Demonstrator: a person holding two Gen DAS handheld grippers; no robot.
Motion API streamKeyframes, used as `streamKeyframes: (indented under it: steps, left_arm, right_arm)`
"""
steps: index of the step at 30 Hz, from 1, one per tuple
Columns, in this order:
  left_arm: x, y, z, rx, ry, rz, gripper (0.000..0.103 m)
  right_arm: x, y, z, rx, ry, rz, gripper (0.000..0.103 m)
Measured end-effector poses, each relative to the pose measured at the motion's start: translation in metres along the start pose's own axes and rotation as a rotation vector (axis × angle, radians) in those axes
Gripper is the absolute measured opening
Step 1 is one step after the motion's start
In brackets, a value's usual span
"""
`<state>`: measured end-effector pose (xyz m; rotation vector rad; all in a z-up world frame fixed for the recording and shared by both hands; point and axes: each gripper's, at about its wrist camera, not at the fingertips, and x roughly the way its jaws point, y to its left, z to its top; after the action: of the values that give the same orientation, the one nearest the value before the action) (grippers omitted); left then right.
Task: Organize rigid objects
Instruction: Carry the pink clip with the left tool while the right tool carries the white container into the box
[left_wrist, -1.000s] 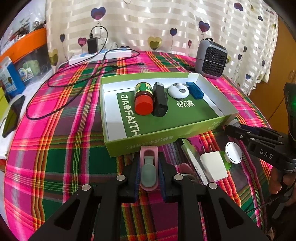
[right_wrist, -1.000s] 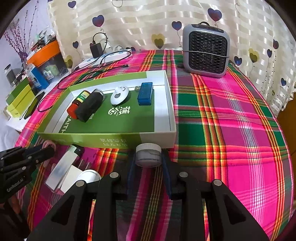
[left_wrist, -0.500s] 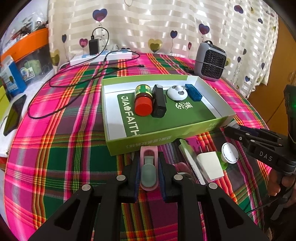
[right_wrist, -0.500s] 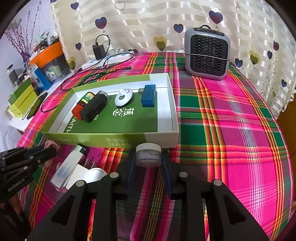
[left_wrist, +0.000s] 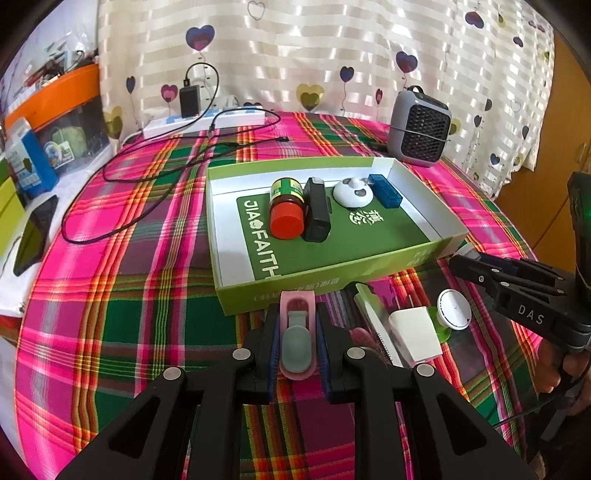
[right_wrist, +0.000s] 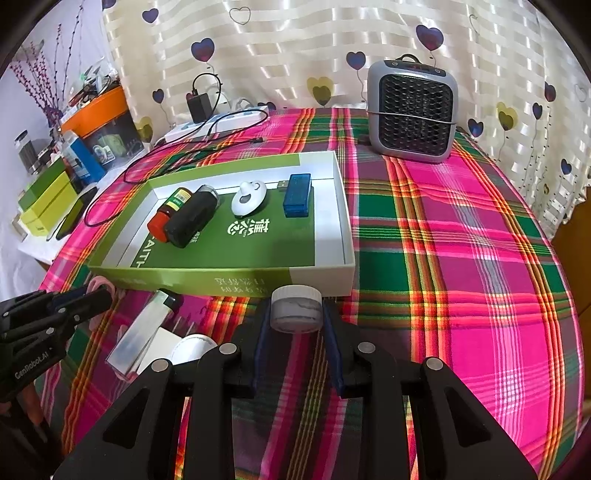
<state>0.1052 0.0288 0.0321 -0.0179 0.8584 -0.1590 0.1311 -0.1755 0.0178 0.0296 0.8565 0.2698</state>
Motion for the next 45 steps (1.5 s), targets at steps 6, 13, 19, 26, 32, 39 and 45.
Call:
streamKeyframes:
  steps: [6, 13, 19, 26, 32, 39, 45]
  left_arm:
    - [-0.001, -0.001, 0.000, 0.001, -0.002, 0.001, 0.017]
    - [-0.006, -0.001, 0.003, -0.001, -0.010, 0.000, 0.017]
    - [-0.007, 0.002, 0.009, -0.009, -0.013, -0.006, 0.017]
    - [-0.007, 0.006, 0.019, -0.009, -0.020, -0.006, 0.017]
    - [-0.007, 0.007, 0.025, -0.011, -0.024, -0.010, 0.017]
    - [-0.006, 0.009, 0.033, -0.014, -0.026, -0.014, 0.017]
    - [0.000, 0.015, 0.046, -0.015, -0.026, -0.019, 0.017]
  right_arm:
    - [-0.001, 0.000, 0.000, 0.000, -0.002, 0.001, 0.028]
    - [-0.006, 0.001, 0.001, -0.009, -0.011, 0.009, 0.028]
    - [-0.011, 0.001, 0.006, -0.016, -0.029, 0.013, 0.028]
    - [-0.014, 0.000, 0.014, -0.017, -0.045, 0.018, 0.028]
    - [-0.015, -0.001, 0.020, -0.015, -0.051, 0.023, 0.028]
    - [-0.016, -0.001, 0.027, -0.017, -0.057, 0.025, 0.028]
    - [-0.014, 0.000, 0.037, -0.020, -0.064, 0.030, 0.028]
